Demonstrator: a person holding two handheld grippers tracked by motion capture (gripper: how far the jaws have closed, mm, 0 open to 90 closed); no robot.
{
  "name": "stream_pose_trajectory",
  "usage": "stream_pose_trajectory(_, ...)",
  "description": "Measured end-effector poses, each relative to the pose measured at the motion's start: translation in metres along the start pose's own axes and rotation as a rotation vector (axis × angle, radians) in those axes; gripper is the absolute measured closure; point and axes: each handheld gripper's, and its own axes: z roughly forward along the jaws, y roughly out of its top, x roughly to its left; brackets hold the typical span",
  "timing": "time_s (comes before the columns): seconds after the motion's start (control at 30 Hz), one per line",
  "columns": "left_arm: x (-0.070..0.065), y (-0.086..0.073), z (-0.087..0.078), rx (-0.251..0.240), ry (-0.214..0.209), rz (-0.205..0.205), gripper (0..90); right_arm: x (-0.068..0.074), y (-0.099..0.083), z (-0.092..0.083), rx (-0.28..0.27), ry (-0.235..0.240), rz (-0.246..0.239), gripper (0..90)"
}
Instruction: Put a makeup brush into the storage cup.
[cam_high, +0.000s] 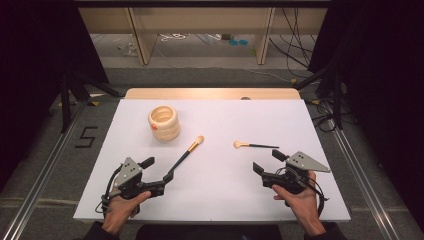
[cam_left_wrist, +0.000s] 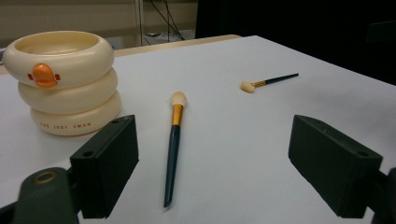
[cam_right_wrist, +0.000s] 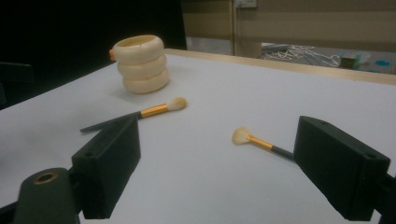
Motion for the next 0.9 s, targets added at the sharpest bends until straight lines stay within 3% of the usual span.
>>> stream_pose_trajectory(0.37, 0.0, 0.0, 0.0, -0.009, -0.004, 0.001, 15.8, -0.001, 0.0, 0.001, -0.001, -0.004, -0.006, 15.6)
stream_pose_trajectory(0.5, -0.001, 0.0, 0.0, -0.005, -0.001, -0.002, 15.8, -0.007, 0.004, 0.003, 0.016, 0.018, -0.04, 19.9)
stream_pose_trajectory(0.53, -0.001, 0.0, 0.0, -0.005, -0.001, -0.003, 15.8, -0.011, 0.005, 0.005, -0.007, 0.019, -0.074, 19.8)
stream_pose_trajectory(0.6, -0.001, 0.0, 0.0, -0.006, -0.001, -0.005, 15.8, -0.015, 0.007, 0.009, -0.01, 0.014, -0.094, 19.3)
stream_pose_trajectory(0.8, -0.001, 0.0, 0.001, -0.002, -0.008, -0.003, 15.9, -0.023, 0.013, 0.015, 0.043, 0.007, -0.13, 19.0)
stream_pose_trajectory(0.9, -0.002, 0.0, 0.001, 0.001, -0.013, -0.001, 15.8, -0.028, 0.017, 0.017, 0.119, 0.002, -0.165, 20.9)
